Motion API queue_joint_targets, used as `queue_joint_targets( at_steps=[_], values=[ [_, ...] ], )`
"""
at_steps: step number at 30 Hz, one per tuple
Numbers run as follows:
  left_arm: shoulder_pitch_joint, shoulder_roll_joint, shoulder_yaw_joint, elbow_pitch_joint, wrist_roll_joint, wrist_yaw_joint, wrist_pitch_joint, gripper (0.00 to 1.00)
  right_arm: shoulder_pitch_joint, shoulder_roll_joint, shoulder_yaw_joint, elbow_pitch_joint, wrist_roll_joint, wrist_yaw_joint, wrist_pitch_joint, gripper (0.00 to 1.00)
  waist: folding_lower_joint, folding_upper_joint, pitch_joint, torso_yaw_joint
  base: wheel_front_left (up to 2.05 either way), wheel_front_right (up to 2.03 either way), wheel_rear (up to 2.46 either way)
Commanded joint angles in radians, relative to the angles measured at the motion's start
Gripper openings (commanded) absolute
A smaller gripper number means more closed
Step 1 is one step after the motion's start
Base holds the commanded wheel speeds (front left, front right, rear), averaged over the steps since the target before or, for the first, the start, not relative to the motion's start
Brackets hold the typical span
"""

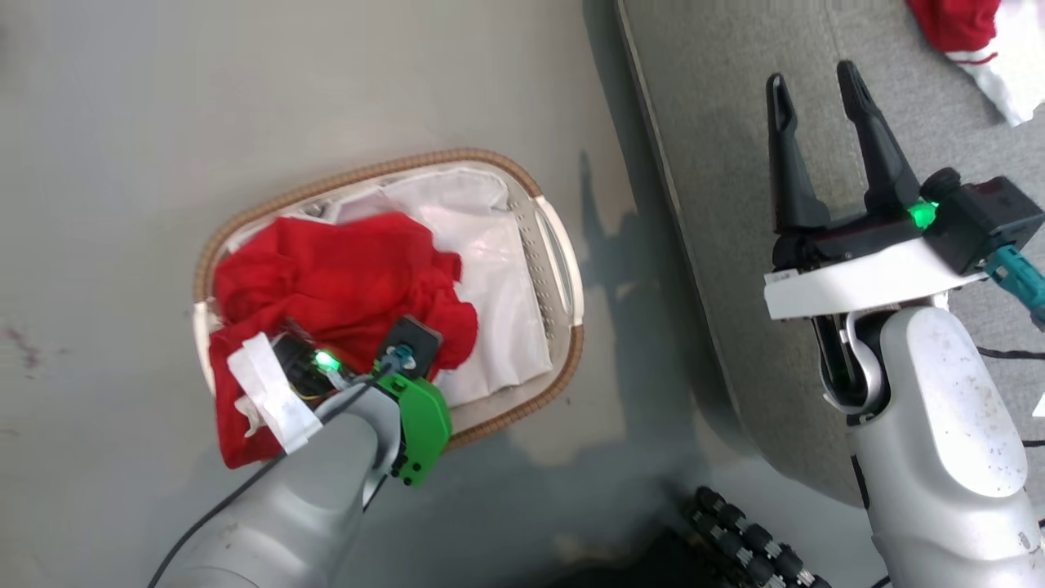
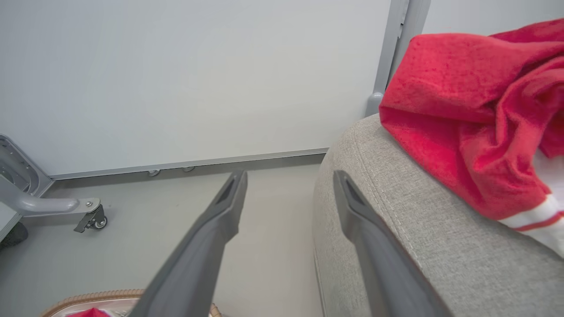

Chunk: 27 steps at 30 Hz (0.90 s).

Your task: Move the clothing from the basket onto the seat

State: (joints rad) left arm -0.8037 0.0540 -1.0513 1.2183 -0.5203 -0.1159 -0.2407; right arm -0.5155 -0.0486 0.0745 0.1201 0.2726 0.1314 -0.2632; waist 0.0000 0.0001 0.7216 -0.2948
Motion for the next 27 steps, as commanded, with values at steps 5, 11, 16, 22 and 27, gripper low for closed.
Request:
queue_joint_targets(
  at_steps=[5,11,16,22,27],
  values=[
    [0.046,-0.004,-0.046,-0.081,0.031,-0.009,-0.024,0.0,0.064,-0.004,-0.027,0.04,-0.048,-0.001,-0.002,1.0,0.0,-0.0001,-0.213,0.113,0.0,0.0,0.0],
    [0.072,0.021,-0.054,-0.25,0.094,-0.006,-0.024,0.0,0.14,-0.004,-0.044,0.086,-0.08,-0.001,-0.002,1.0,0.0,-0.0001,-0.364,0.166,0.0,0.0,0.0],
    [0.064,0.076,-0.046,-0.376,0.162,-0.003,-0.024,0.0,0.205,-0.004,-0.041,0.118,-0.099,-0.001,-0.002,1.0,0.0,-0.0001,-0.483,0.189,0.0,0.0,0.0],
    [0.02,0.154,-0.034,-0.504,0.226,-0.008,-0.024,0.0,0.267,-0.004,-0.035,0.145,-0.112,-0.001,-0.002,1.0,0.0,-0.0001,-0.594,0.198,0.0,0.0,0.0],
    [-0.042,0.21,-0.043,-0.612,0.269,-0.014,-0.024,0.0,0.298,-0.004,-0.023,0.159,-0.116,-0.001,-0.002,1.0,0.0,-0.0001,-0.654,0.196,0.0,0.0,0.0]
  ],
)
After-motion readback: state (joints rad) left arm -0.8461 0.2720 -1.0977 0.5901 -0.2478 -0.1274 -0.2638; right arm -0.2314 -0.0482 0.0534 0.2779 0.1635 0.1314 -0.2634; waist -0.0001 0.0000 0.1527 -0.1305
